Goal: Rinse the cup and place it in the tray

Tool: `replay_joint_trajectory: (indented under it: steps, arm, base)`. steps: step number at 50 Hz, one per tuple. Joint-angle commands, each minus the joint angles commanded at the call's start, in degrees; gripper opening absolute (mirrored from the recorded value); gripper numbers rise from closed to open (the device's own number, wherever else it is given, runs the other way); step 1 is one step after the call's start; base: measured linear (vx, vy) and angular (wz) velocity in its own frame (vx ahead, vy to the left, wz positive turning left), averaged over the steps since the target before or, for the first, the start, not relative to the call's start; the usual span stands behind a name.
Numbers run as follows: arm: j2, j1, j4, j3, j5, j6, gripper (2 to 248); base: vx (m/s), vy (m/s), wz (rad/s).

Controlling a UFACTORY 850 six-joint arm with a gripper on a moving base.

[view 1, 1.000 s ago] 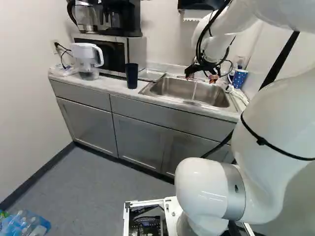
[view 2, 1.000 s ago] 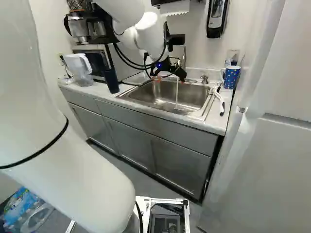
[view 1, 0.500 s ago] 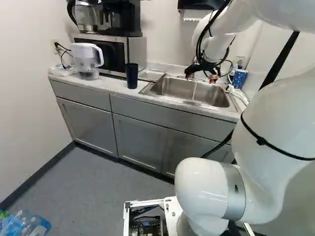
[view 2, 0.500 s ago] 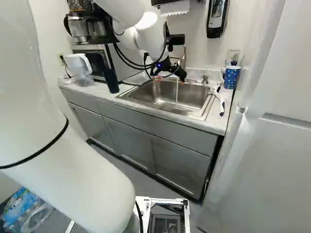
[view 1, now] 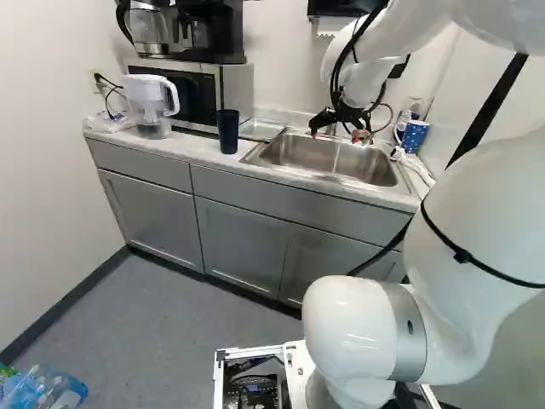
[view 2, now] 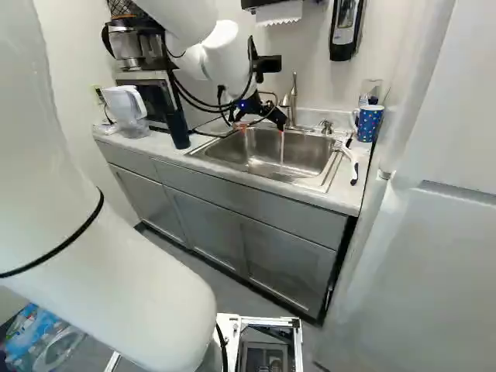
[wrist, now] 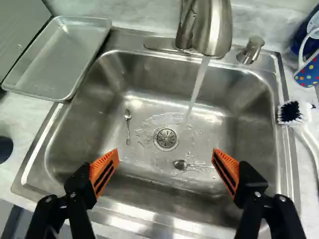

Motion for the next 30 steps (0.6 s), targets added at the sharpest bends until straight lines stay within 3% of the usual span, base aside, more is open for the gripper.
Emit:
replay_joint_trajectory:
  steps: [30]
  arm:
    - [1.7,6.0,0.0,1.6,0.0,0.0,247]
  base:
    - [0.0,0.0,0.0]
